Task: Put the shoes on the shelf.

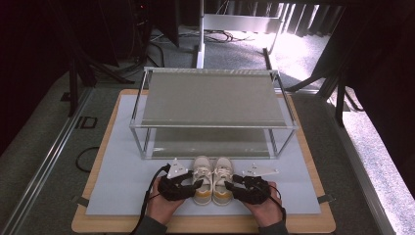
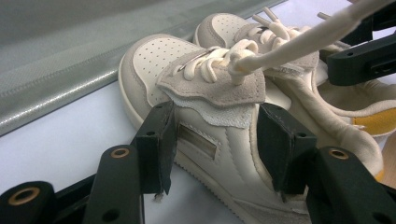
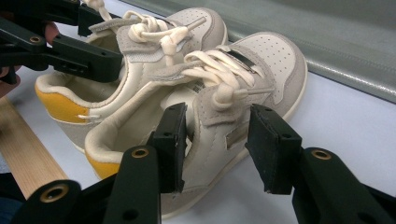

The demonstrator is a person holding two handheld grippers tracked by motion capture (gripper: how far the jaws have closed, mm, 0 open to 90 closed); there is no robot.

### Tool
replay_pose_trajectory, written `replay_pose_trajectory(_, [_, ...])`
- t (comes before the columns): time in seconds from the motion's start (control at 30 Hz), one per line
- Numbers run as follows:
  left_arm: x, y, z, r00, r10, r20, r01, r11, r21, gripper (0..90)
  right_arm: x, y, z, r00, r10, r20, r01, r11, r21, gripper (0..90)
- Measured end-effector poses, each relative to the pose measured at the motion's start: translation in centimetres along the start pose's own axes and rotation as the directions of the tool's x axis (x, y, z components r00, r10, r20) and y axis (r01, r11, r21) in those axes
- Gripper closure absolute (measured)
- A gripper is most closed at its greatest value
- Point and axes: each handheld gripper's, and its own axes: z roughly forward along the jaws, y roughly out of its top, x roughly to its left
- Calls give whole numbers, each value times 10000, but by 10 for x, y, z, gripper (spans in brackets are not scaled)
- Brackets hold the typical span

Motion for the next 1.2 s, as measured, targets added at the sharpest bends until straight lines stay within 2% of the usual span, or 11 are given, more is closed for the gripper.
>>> replay_pose_trajectory(0.17, [1, 1, 0, 10000, -33, 22, 33, 10000, 47, 516, -1, 2, 0, 9999, 146, -59, -145, 9998, 95, 610])
replay_pose_trajectory(0.3, [1, 2, 0, 10000, -40, 59, 40, 10000, 78, 532, -3, -2, 0, 9985, 496, -250, -502, 9984, -256, 648])
replay_pose_trajectory(0.47, [0, 2, -1, 10000, -1, 14, 1, 10000, -11, 561, 1, -3, -1, 9989, 455, -56, -457, 9977, -492, 680])
replay_pose_trajectory(0.67, [-3, 2, -1, 10000, -13, -93, 11, 9999, -146, 581, 1, -5, -1, 9980, 617, -143, -626, 9955, -709, 696])
replay_pose_trajectory(1.03, [-6, 4, -2, 10000, -76, -31, 74, 9993, -360, 591, 0, -6, -6, 9963, 803, -318, -836, 9891, -1212, 702])
replay_pose_trajectory(1.2, [-7, 5, -3, 10000, -82, -33, 80, 9988, -473, 592, 1, -6, -7, 9966, 760, -327, -797, 9877, -1344, 703])
